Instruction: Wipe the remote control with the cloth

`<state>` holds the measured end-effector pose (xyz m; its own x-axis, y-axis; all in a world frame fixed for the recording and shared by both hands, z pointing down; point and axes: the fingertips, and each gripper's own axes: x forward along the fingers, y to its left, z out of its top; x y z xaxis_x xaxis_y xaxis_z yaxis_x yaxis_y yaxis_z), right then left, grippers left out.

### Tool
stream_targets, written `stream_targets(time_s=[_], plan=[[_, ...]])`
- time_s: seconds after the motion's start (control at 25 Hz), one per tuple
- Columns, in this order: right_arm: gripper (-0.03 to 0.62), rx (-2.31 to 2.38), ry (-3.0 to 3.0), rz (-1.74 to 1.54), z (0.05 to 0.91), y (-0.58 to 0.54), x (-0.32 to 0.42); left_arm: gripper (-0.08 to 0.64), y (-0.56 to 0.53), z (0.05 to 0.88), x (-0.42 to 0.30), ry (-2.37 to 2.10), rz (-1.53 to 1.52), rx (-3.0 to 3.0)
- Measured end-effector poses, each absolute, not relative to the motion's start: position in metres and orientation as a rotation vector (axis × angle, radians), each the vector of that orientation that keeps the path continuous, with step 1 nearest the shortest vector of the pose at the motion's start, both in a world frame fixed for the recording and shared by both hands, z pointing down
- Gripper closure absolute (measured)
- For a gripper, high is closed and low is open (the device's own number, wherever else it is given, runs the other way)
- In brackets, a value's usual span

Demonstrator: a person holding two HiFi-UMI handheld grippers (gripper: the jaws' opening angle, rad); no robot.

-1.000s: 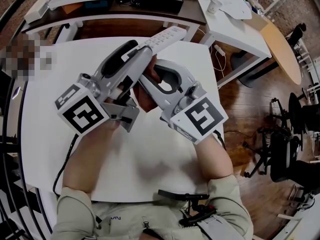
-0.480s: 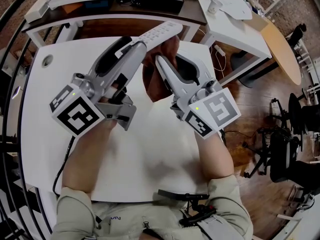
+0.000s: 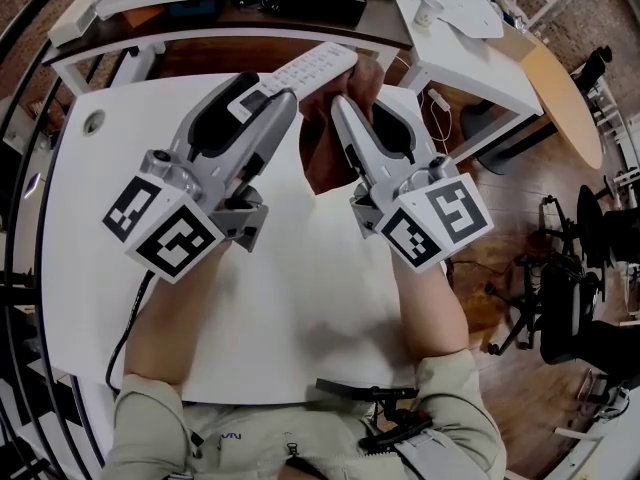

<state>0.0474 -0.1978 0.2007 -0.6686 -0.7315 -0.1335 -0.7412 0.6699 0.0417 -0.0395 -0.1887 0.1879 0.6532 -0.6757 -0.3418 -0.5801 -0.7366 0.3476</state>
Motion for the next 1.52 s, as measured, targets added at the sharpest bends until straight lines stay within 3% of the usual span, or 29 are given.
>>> stream_targets(time_s=[0.92,1.52], plan=[[0.516,-1.040,2.945,0.368,0.217,-0.157,-0.018,0.318,-0.183,0.182,-0.038,-1.137,-0.647,2.778],[0.517,-1.233,2.807,0.334,0.197,-0.184,0.027,0.318,-0.172,0.172,-0.035,-1.210,-0.626,2.893]])
